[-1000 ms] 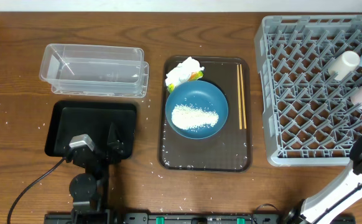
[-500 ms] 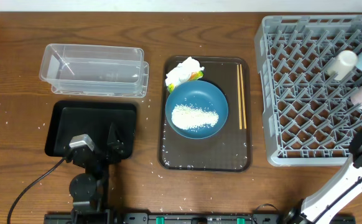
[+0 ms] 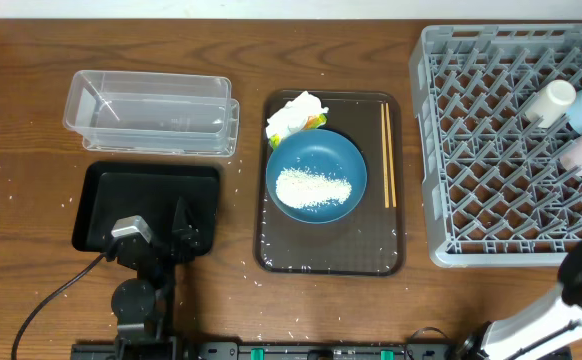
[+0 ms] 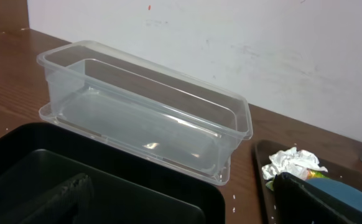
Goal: Sort waste into correct bins and load items into the dishwasher rack
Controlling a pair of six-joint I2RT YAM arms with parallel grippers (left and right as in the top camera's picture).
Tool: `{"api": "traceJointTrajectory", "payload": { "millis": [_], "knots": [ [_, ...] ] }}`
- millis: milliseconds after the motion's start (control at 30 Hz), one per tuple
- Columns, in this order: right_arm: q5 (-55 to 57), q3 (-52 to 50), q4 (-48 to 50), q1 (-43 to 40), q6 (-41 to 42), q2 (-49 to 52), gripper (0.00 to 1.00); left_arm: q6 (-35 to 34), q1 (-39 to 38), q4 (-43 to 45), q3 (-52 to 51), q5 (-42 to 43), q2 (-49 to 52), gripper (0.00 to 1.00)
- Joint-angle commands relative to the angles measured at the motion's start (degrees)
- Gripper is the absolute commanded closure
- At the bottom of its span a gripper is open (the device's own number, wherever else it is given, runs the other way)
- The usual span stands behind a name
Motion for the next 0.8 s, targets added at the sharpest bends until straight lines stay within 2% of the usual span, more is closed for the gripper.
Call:
{"api": "traceJointTrajectory", "payload": {
  "millis": [0, 100, 300, 367, 500, 633, 767],
  "knots": [
    [-4.1, 0.5, -1.2, 0.0, -0.1, -6.1, 0.51, 1.0, -0.2, -1.9, -1.3, -0.7, -0.4, 0.05],
    [-14.2, 0.5, -3.1, 0.4, -0.1, -8.7, 0.34, 1.0, -0.2, -1.9, -1.3, -0.7, -0.4, 0.05],
    [-40.7, 0.4, -5.6, 2.1, -0.1, -9.7, 0.15, 1.0, -0.2, -1.9, -1.3, -0.7, -0.4, 0.05],
    [-43.9, 0.4, -9.0, 3.7, -0.1, -9.6, 0.01, 1.0, -0.2, -1.9, -1.3, -0.7, -0.4, 0.05],
    [-44.9, 0.4, -21.3, 8.3, -2.0, -9.6, 0.01, 1.0, -0.2, -1.9, -1.3, -0.7, -0.4, 0.05],
    [-43.5, 0.2, -29.3, 16.4, -13.0, -9.3, 0.03, 1.0, -0.2, -1.9, -1.3, -0.7, -0.4, 0.05],
    [-30.2, -0.6, -31.1, 26.8, -12.8, -9.3, 0.05, 1.0, -0.2, -1.9, -1.3, -0.7, -0.4, 0.05]
  ]
}}
